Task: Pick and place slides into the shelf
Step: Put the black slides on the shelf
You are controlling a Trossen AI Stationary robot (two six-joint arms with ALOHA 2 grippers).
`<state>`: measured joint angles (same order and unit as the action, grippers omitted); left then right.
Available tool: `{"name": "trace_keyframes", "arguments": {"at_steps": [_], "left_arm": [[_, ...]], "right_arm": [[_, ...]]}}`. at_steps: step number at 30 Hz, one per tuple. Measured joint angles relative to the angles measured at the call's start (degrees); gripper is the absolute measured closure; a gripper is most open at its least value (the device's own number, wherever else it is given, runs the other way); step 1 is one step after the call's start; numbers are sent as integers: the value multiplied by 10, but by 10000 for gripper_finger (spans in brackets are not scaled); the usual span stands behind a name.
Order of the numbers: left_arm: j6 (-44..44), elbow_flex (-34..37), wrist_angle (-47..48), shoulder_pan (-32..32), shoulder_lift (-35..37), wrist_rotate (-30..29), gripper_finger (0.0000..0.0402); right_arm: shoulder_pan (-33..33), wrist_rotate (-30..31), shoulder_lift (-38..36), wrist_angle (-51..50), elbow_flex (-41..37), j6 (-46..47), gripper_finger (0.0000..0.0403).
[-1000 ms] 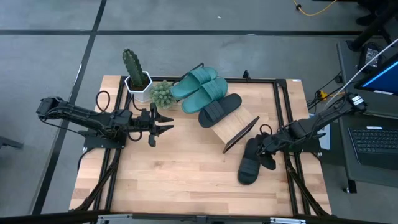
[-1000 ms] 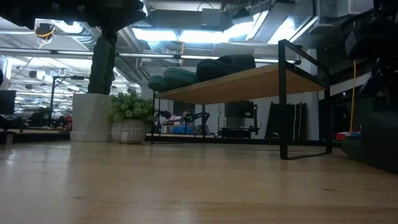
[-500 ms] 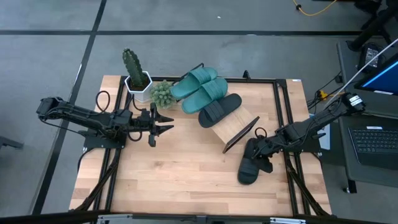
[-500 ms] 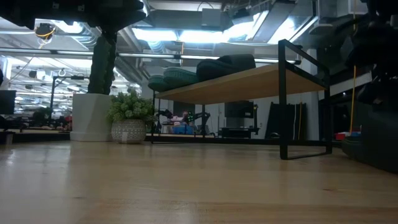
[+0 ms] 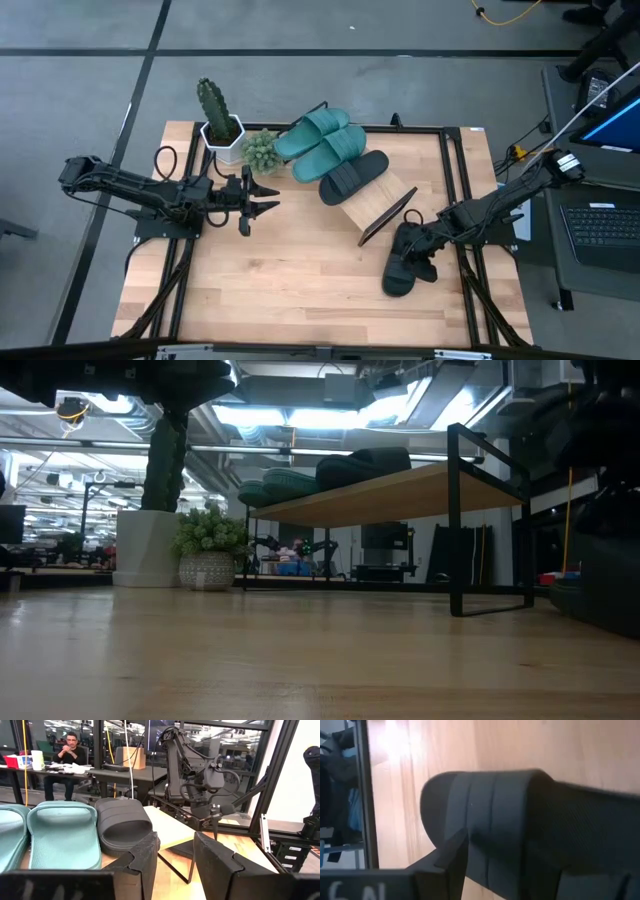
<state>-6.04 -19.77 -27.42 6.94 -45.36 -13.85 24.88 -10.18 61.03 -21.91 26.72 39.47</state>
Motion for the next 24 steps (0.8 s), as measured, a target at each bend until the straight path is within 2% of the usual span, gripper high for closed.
{"name": "trace_keyframes", "arguments": {"at_steps": [8,24], "left_arm": [[0,0,0,0,0,0,282],[0,0,23,0,0,0,282]], "right_arm": [[0,8,2,46,0,-25,245],[0,0,2,37,0,-22,353]]}}
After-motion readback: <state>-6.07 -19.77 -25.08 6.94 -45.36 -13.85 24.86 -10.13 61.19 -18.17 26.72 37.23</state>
